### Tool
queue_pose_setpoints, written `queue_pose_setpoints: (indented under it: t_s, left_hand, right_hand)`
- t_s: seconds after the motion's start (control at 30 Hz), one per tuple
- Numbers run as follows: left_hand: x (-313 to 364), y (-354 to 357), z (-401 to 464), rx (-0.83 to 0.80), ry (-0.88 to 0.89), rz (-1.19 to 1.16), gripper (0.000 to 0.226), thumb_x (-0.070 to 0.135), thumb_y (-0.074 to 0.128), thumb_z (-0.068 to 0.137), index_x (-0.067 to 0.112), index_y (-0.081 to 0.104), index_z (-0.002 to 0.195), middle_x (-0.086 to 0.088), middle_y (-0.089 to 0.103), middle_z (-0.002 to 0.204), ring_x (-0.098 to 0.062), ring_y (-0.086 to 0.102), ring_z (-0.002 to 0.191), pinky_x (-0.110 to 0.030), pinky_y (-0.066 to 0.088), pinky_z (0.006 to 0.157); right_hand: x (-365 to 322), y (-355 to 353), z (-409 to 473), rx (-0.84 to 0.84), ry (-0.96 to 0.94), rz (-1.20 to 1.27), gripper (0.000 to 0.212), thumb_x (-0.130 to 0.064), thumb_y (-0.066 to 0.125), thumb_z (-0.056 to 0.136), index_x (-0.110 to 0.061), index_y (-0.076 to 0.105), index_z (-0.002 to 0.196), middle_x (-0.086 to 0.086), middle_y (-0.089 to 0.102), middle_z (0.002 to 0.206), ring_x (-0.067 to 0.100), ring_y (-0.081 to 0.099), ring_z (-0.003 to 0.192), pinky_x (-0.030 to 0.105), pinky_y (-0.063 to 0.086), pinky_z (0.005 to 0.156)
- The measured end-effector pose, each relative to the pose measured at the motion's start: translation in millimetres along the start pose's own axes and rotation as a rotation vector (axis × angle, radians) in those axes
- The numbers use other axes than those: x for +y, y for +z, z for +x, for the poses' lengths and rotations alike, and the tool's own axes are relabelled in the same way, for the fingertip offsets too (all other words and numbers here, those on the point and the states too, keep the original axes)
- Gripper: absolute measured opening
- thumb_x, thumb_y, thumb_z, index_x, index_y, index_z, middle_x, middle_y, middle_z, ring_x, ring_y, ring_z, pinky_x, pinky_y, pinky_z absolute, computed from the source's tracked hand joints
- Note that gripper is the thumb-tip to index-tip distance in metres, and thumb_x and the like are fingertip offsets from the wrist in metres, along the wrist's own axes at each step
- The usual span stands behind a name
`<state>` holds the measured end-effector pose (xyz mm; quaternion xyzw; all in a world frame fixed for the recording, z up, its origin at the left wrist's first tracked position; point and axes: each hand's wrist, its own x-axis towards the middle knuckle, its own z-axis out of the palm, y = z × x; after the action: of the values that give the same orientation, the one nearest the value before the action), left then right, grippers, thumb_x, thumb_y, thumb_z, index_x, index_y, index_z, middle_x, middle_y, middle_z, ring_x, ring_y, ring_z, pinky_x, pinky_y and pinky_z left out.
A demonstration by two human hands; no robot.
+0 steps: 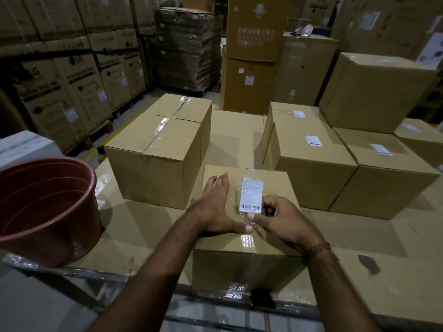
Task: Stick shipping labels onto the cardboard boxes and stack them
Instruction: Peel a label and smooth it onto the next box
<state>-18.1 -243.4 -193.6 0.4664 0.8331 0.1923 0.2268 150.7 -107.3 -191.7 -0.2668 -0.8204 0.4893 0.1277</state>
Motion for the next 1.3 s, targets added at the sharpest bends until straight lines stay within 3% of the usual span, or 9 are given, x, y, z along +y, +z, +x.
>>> queue_pose_setpoints:
  t_s: [0.13,0.23,0.33,0.43,0.63,0.87,1.07,1.3]
  left_hand:
    - [0,-2,-3,0.005,0.019,0.007,0.157,0.082,0.082,0.061,0.029,-0.023,0.164,0.012,-0.021,0.174,-0.015,-0.02,0.16,-0.07,0.012,0.122]
    - [-2,0,-2,0.025,0.04,0.008,0.156,0.087,0.079,0.059,0.03,-0.02,0.164,0.015,-0.02,0.174,-0.013,-0.017,0.16,-0.071,0.016,0.122]
    - [-3,1,-1,0.029,0.04,0.007,0.154,0.087,0.079,0.059,0.031,-0.019,0.165,0.015,-0.02,0.174,-0.014,-0.017,0.16,-0.072,0.016,0.122]
    - [-3,1,-2,0.036,0.041,0.013,0.155,0.087,0.078,0.06,0.029,-0.02,0.165,0.015,-0.021,0.173,-0.012,-0.02,0.16,-0.07,0.018,0.122]
    - [-10,3,4,0.019,0.068,0.045,0.154,0.09,0.076,0.058,0.03,-0.016,0.166,0.014,-0.023,0.173,-0.011,-0.025,0.158,-0.072,0.019,0.121]
    - [-14,3,7,-0.006,0.123,0.076,0.146,0.09,0.074,0.059,0.033,-0.005,0.168,0.006,-0.025,0.174,-0.017,-0.028,0.158,-0.075,0.018,0.119]
    - [-10,-1,3,-0.024,0.121,0.125,0.151,0.089,0.076,0.058,0.028,-0.007,0.168,0.004,-0.026,0.173,-0.019,-0.027,0.158,-0.073,0.017,0.12]
    - [-13,-1,-4,0.015,0.128,0.101,0.154,0.092,0.076,0.052,0.029,-0.001,0.169,0.008,-0.022,0.174,-0.014,-0.025,0.158,-0.072,0.017,0.121]
  right_hand:
    - [5,1,2,0.009,-0.012,0.061,0.012,-0.025,0.086,0.089,-0.033,0.078,0.084,0.003,0.07,0.089,0.013,0.059,0.076,0.032,0.053,0.074]
    - [6,0,2,0.018,-0.02,0.048,0.009,-0.026,0.084,0.091,-0.025,0.076,0.087,0.014,0.072,0.09,0.02,0.062,0.076,0.039,0.055,0.075]
    - [6,0,3,0.022,-0.002,0.076,0.005,-0.027,0.08,0.095,-0.025,0.077,0.091,0.013,0.076,0.095,0.034,0.071,0.089,0.053,0.061,0.087]
    - [5,0,4,0.045,0.026,0.123,0.009,-0.026,0.078,0.097,-0.023,0.078,0.088,0.016,0.077,0.099,0.044,0.07,0.101,0.061,0.057,0.096]
    - [4,8,5,0.106,0.077,0.196,0.011,-0.014,0.075,0.098,-0.015,0.078,0.087,0.013,0.079,0.096,0.025,0.072,0.088,0.055,0.057,0.095]
    - [1,16,3,0.157,0.068,0.249,0.02,-0.01,0.072,0.098,-0.02,0.077,0.081,0.009,0.078,0.088,0.018,0.069,0.079,0.038,0.053,0.076]
    - [-3,15,4,0.166,0.054,0.288,0.009,-0.004,0.068,0.099,-0.001,0.073,0.092,0.022,0.077,0.1,0.026,0.07,0.089,0.04,0.055,0.083]
    - [-5,16,2,0.164,0.073,0.329,0.013,-0.005,0.068,0.098,-0.006,0.072,0.086,0.017,0.076,0.091,0.02,0.066,0.08,0.033,0.052,0.075]
